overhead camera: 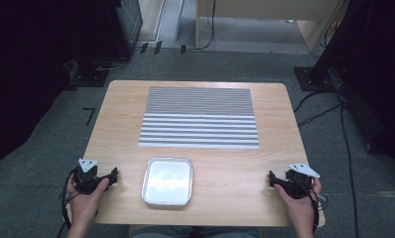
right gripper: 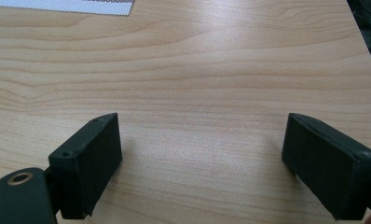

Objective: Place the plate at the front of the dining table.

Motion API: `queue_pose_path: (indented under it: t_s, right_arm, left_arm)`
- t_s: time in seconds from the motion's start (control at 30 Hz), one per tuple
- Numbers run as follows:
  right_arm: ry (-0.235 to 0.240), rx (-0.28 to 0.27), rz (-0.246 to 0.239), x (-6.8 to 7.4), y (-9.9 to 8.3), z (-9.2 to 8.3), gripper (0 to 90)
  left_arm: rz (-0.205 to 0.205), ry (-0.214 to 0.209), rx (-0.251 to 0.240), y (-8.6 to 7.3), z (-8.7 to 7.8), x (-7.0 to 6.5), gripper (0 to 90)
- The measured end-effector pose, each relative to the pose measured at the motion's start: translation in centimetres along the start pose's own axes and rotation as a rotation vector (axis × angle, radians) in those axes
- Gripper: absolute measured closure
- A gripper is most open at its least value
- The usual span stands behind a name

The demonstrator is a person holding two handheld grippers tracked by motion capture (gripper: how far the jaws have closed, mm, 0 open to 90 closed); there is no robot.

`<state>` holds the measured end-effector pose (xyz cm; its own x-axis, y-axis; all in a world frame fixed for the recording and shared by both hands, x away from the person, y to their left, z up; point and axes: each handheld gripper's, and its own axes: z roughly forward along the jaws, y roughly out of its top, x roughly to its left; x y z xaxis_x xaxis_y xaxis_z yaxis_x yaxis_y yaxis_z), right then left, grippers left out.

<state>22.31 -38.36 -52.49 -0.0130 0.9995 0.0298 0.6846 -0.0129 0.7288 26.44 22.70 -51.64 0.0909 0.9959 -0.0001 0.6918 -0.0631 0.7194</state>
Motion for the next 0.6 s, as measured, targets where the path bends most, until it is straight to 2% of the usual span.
queue_pose_path:
  t_s: [0.13,0.2,0.3,0.33,0.43,0.53,0.6]
  right_arm:
    - [-0.003,0.0,0.002,0.0,0.0,0.0,11.3]
    - [-0.005,0.001,0.004,0.1,0.0,0.0,11.3]
    - [-0.015,-0.006,0.012,0.1,0.0,0.0,13.1]
    - [-0.046,-0.017,0.009,0.5,0.0,-0.1,14.4]
    - [-0.065,-0.033,0.006,0.9,0.1,-0.3,16.8]
    - [-0.069,-0.072,0.012,1.8,0.5,-0.9,19.3]
    - [-0.068,-0.08,0.008,2.1,0.5,-1.1,19.5]
  left_arm:
    - [0.0,0.002,0.007,0.0,-0.1,0.0,12.7]
    - [-0.018,0.007,0.014,0.0,-0.2,-0.1,12.9]
    - [-0.057,-0.031,-0.006,0.3,-0.8,0.0,12.9]
    - [-0.059,-0.032,-0.017,0.4,-0.9,-0.1,12.9]
    - [-0.06,-0.038,-0.041,0.7,-1.5,-0.5,12.9]
    - [-0.062,-0.064,-0.044,0.7,-1.9,-1.0,13.0]
    - [-0.057,-0.075,-0.049,0.8,-2.2,-1.4,12.9]
